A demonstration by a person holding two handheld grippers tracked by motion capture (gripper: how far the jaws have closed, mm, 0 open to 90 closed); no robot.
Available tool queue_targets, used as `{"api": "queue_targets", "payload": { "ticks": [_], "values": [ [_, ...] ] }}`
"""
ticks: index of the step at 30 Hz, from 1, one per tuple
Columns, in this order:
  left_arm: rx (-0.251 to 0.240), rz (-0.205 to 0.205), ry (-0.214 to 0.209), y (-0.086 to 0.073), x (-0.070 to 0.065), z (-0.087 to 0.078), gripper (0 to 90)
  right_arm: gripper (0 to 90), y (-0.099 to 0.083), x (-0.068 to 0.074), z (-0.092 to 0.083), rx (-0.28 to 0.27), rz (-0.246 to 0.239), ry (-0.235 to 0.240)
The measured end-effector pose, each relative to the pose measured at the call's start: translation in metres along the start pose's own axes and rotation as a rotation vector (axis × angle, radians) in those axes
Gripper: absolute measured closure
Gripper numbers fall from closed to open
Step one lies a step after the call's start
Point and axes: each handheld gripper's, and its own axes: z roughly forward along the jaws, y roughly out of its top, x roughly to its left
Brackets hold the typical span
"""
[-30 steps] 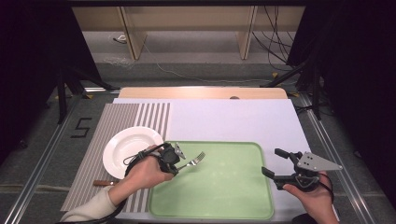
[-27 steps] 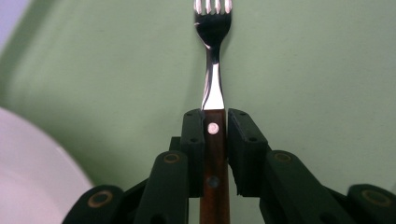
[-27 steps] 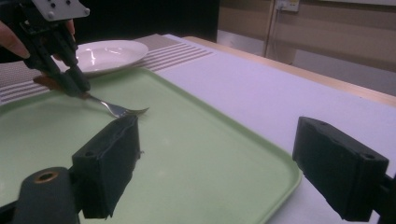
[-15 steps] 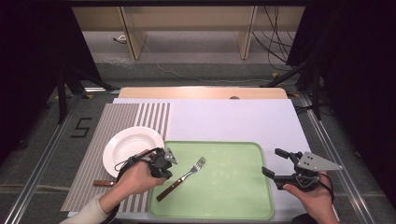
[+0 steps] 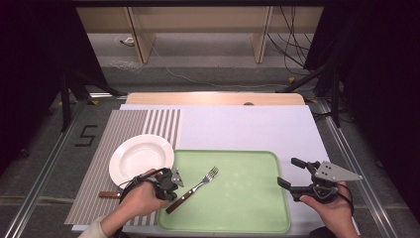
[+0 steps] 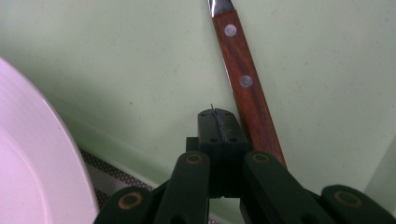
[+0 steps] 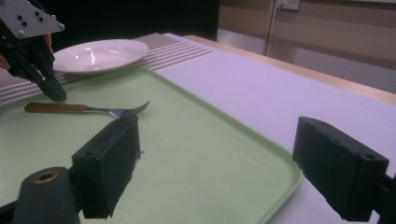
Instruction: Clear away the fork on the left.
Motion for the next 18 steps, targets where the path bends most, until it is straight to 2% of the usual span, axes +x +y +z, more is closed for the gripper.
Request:
{"api": "queue_targets", "payload": {
  "ticks": [5, 11, 12, 18],
  "values": [
    [-0.002, -0.005, 0.000, -0.003, -0.001, -0.001, 89.5, 16.1, 0.000, 0.000, -0.001, -0.001, 0.004, -0.002],
    [0.017, 0.039, -0.032, -0.001, -0.012, -0.002, 89.5, 16.1, 0.000, 0.000, 0.000, -0.001, 0.005, 0.000],
    [0.009, 0.036, -0.041, -0.001, -0.015, -0.001, 89.5, 16.1, 0.000, 0.000, 0.000, -0.002, 0.005, 0.001],
    [0.022, 0.073, -0.088, 0.005, -0.029, -0.001, 89.5, 16.1, 0.000, 0.000, 0.000, -0.002, 0.007, 0.003]
  ]
}}
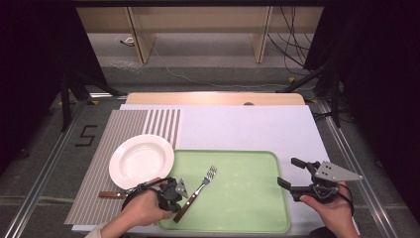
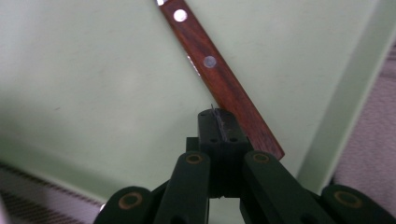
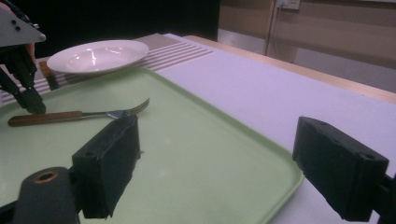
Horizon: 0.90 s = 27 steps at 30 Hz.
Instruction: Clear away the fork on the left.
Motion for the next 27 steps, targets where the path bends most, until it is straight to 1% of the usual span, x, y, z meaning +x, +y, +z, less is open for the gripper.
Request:
{"api": "queue_targets", "payload": {
  "ticks": [3, 5, 12, 14, 20, 22, 27],
  "values": [
    [-0.005, 0.025, -0.021, 0.004, -0.007, 0.002, 89.5, 16.1, 0.000, 0.000, 0.000, 0.001, -0.001, 0.000],
    [-0.005, 0.040, -0.025, 0.007, -0.011, 0.003, 89.5, 16.1, 0.000, 0.000, 0.001, 0.002, 0.001, 0.001],
    [-0.024, 0.067, -0.035, 0.018, -0.017, 0.006, 89.4, 16.1, 0.000, 0.000, 0.000, 0.004, -0.001, 0.001],
    [-0.024, 0.081, -0.042, 0.021, -0.019, 0.007, 89.4, 16.1, 0.000, 0.000, 0.001, 0.004, -0.002, 0.002],
    [-0.047, 0.093, -0.051, 0.031, -0.024, 0.011, 88.3, 16.1, 0.000, 0.000, 0.000, 0.003, -0.003, 0.002],
    [-0.050, 0.105, -0.053, 0.033, -0.025, 0.012, 87.6, 16.1, 0.000, 0.000, 0.000, 0.000, -0.002, 0.002],
    [-0.089, 0.113, -0.056, 0.035, -0.025, 0.014, 84.8, 16.1, 0.000, 0.000, -0.001, 0.000, -0.002, 0.001]
  ]
}}
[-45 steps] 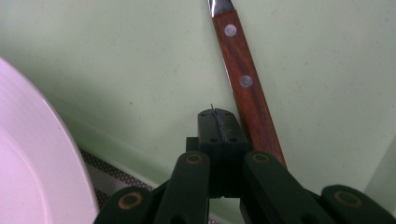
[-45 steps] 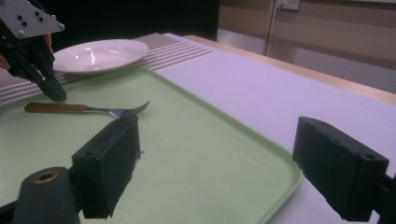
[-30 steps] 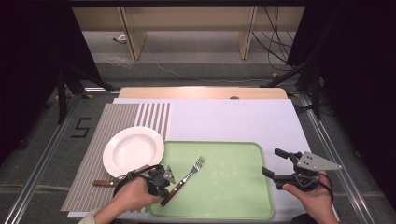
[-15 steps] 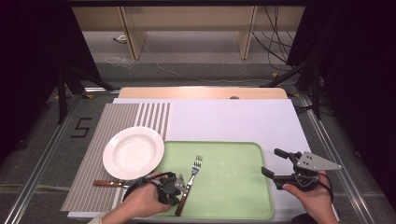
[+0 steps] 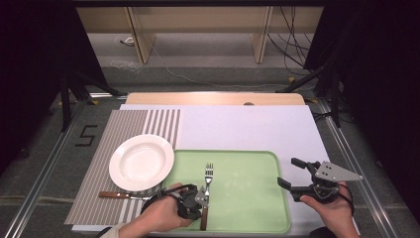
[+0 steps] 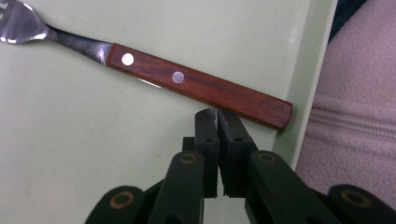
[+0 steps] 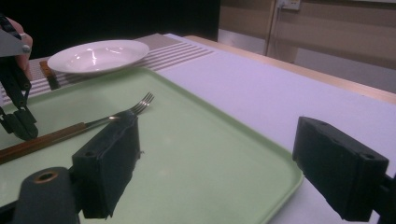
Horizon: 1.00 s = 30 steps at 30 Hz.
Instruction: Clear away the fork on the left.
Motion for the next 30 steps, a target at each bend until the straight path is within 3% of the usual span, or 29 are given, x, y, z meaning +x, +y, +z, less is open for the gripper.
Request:
{"api": "queue_targets", "payload": {
  "ticks": [4, 6, 8, 10, 14, 17, 19, 25, 27, 30],
  "values": [
    [-0.040, 0.006, 0.019, -0.004, 0.004, -0.002, 80.5, 16.1, 0.000, -0.001, 0.000, -0.002, 0.001, -0.002],
    [-0.091, -0.005, 0.037, -0.007, 0.007, -0.008, 77.8, 16.1, 0.000, 0.000, 0.000, 0.000, 0.000, -0.001],
    [-0.138, 0.019, 0.072, -0.010, 0.011, -0.013, 72.2, 16.1, 0.000, 0.000, -0.001, 0.000, 0.000, -0.001],
    [-0.190, 0.074, 0.111, -0.015, 0.016, -0.019, 63.3, 16.1, 0.000, 0.000, -0.001, -0.002, 0.001, -0.002],
    [-0.322, 0.048, 0.132, -0.028, 0.027, -0.030, 44.1, 16.1, 0.000, 0.000, 0.000, -0.002, 0.000, 0.000],
    [-0.410, 0.031, 0.187, -0.040, 0.037, -0.037, 31.6, 16.1, 0.000, -0.001, 0.000, -0.003, 0.000, 0.000],
    [-0.427, -0.036, 0.192, -0.050, 0.040, -0.043, 24.8, 16.1, 0.000, -0.001, 0.000, -0.003, -0.001, -0.001],
    [-0.509, -0.112, 0.236, -0.073, 0.046, -0.053, 6.1, 16.1, 0.000, 0.000, -0.001, -0.002, -0.002, -0.004],
    [-0.503, -0.139, 0.240, -0.078, 0.045, -0.054, 2.8, 16.1, 0.000, 0.000, -0.001, 0.002, -0.003, -0.004],
    [-0.487, -0.136, 0.270, -0.082, 0.043, -0.054, 0.0, 16.1, 0.000, 0.000, -0.001, -0.004, -0.002, -0.005]
  ]
}}
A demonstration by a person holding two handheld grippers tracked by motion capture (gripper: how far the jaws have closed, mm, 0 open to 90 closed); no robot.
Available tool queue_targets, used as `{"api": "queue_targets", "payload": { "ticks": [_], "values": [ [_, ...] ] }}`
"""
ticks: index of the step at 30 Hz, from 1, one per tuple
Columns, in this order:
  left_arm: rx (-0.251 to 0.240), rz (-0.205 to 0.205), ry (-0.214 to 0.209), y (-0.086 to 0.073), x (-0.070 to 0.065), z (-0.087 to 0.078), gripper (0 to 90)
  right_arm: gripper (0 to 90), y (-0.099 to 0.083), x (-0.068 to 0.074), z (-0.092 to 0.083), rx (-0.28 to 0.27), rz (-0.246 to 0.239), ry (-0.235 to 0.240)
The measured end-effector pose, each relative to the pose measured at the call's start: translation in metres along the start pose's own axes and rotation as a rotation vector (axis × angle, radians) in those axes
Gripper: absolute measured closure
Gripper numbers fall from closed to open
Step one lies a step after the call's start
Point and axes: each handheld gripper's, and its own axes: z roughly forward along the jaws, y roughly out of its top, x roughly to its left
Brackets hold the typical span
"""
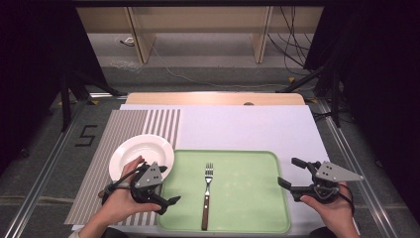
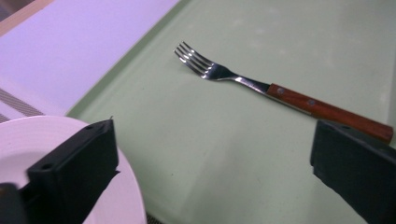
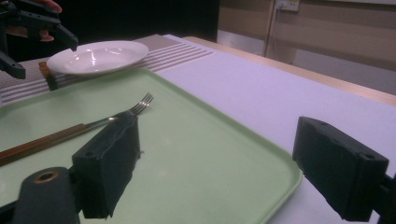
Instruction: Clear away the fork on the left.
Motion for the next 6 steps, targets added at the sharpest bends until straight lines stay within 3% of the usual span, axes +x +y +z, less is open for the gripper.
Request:
{"api": "queue_targets", "payload": {
  "ticks": [6],
  "values": [
    [-0.012, -0.007, 0.016, 0.0015, -0.0008, 0.0007, 0.0, 16.1, -0.0003, -0.0010, -0.0002, -0.001, 0.002, 0.001]
  ]
}}
